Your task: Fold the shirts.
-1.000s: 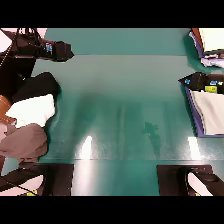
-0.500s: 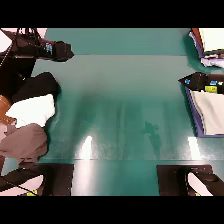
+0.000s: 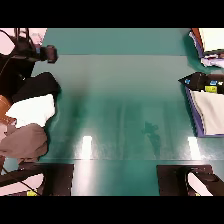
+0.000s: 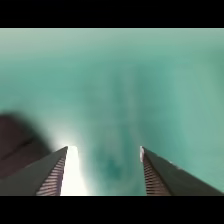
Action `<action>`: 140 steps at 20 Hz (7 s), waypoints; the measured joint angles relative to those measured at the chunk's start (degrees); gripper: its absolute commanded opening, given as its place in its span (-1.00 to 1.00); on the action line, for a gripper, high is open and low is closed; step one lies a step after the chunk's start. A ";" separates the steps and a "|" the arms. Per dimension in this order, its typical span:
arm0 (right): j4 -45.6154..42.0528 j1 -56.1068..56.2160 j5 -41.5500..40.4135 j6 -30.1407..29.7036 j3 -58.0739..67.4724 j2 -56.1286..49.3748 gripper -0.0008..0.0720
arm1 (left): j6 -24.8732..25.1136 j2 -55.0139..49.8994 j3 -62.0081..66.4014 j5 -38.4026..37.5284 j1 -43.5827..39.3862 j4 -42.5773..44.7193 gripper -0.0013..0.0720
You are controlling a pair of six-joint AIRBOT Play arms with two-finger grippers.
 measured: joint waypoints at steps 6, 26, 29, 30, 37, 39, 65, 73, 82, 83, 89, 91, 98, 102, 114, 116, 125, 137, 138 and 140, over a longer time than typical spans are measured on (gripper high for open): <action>0.00 0.02 0.00 0.00 0.00 0.00 -0.93 | -2.16 -10.75 -5.18 1.51 8.92 4.81 0.53; -0.09 0.02 -3.96 -1.44 17.05 0.04 -0.93 | 7.50 8.83 18.01 -14.16 -5.90 3.30 -0.90; -0.11 0.02 -4.11 -1.84 21.03 0.04 -0.93 | 7.98 8.15 19.08 -19.12 -17.46 2.99 -0.89; -0.11 0.02 -4.11 -1.92 21.88 0.07 -0.93 | 7.93 6.71 19.28 -19.93 -21.49 2.78 -0.89; -0.15 0.02 -1.81 -2.19 23.74 0.15 -0.93 | 7.26 -7.78 19.69 -17.09 -35.32 -0.15 0.40; -0.13 0.02 -1.33 -2.19 23.85 0.15 -0.93 | 5.84 -9.73 19.67 -17.35 -33.05 0.68 0.40; -0.13 0.02 6.45 -0.63 17.25 0.09 -0.93 | 5.86 -12.81 -14.29 1.73 -9.77 -25.99 -0.89; 0.50 4.07 8.50 1.01 -21.92 -0.02 0.15 | 6.25 -8.72 -8.15 -1.27 -5.64 -16.09 -0.89; 10.62 25.27 -7.80 1.09 -33.99 -12.09 -0.13 | 6.43 -8.26 -7.61 -1.42 -5.33 -13.64 -0.89; 10.71 26.86 -8.98 1.09 -32.52 -14.25 -0.36 | 6.43 -8.26 -7.58 -1.66 -5.33 -13.53 -0.89; 3.06 28.87 -12.41 1.05 -21.16 -21.90 -0.93 | 6.40 -7.30 -7.56 -4.24 -5.33 -9.62 -0.89; -0.87 26.47 -10.43 1.62 -16.31 -20.74 -0.94 | 6.29 -5.07 -7.02 -4.68 -5.31 -6.88 -0.89; -15.06 8.35 -0.42 3.63 5.49 -4.83 -0.94 | 6.05 11.52 2.38 -5.95 -5.25 0.37 -0.89; -16.92 -1.46 3.15 3.28 17.31 3.06 -0.94 | 6.03 22.10 8.07 -6.23 -5.25 -0.70 -0.89; -17.38 -13.40 16.94 2.71 36.11 0.85 -0.94 | 7.26 27.28 16.26 -17.70 -5.27 -12.37 -0.89; -17.18 -11.23 20.13 3.61 34.75 -4.31 -0.94 | 8.09 22.38 12.04 -19.65 -5.25 -12.76 -0.89; -16.63 -2.43 19.02 4.87 26.91 -35.06 -0.93 | 12.52 -8.41 -4.04 -10.01 -5.22 -9.49 -0.89; -10.75 -3.30 17.53 2.32 33.83 -41.20 0.04 | 8.79 -11.61 1.81 -10.82 2.27 -7.58 0.37; -10.01 -3.80 17.53 1.79 31.39 -39.28 0.04 | 8.81 -10.47 0.50 -12.00 3.56 -9.64 0.37; -8.85 -4.68 16.96 0.85 25.68 -35.15 0.04 | 8.96 -8.63 -3.76 -13.31 5.27 -13.66 0.37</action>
